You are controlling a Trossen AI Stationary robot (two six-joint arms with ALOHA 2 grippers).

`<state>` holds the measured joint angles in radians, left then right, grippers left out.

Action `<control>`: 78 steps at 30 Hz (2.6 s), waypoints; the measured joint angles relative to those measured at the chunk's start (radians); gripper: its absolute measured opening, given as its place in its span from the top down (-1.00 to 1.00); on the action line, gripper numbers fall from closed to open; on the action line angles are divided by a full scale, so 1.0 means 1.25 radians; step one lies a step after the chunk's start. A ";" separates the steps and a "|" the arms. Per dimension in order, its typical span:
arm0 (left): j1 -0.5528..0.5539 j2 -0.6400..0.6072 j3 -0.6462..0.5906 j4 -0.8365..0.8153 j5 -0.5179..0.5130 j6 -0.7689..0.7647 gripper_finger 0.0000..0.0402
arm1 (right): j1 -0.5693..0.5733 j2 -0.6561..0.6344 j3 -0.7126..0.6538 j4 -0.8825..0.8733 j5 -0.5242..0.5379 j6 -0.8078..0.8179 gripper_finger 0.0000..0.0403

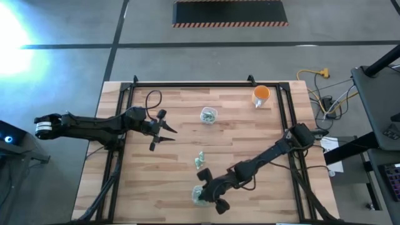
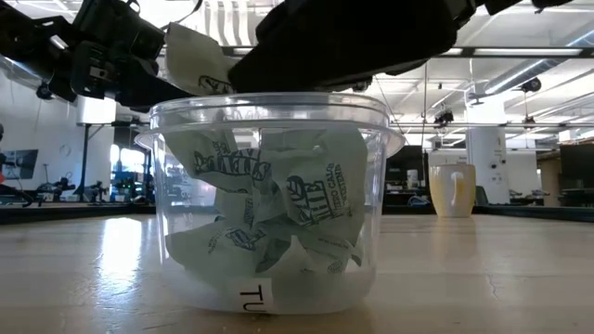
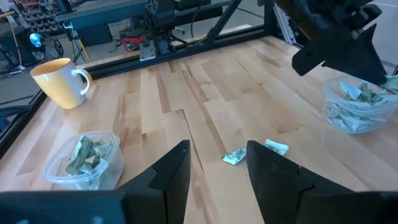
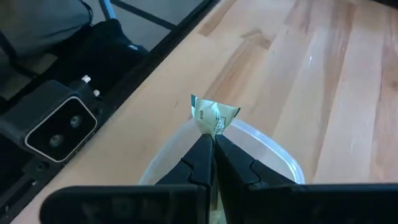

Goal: Pick and place items into bin
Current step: Put the stevia packet into the bottom transparent bin

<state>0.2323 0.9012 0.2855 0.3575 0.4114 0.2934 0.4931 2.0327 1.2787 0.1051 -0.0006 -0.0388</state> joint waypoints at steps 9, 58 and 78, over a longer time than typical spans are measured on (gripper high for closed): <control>0.000 0.000 0.000 0.000 0.000 0.000 0.30 | -0.003 -0.002 -0.002 -0.021 0.002 0.029 0.73; 0.000 -0.174 0.003 -0.146 0.003 0.001 0.30 | -0.235 -0.075 -0.159 -0.069 0.115 0.191 -0.02; 0.000 -0.203 0.001 -0.156 0.003 0.001 0.30 | -0.265 -0.070 -0.211 0.035 0.074 0.212 -0.27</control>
<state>0.2321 0.6472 0.2871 0.1628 0.4149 0.2943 0.1621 1.9457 1.0149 0.1492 0.0921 0.2258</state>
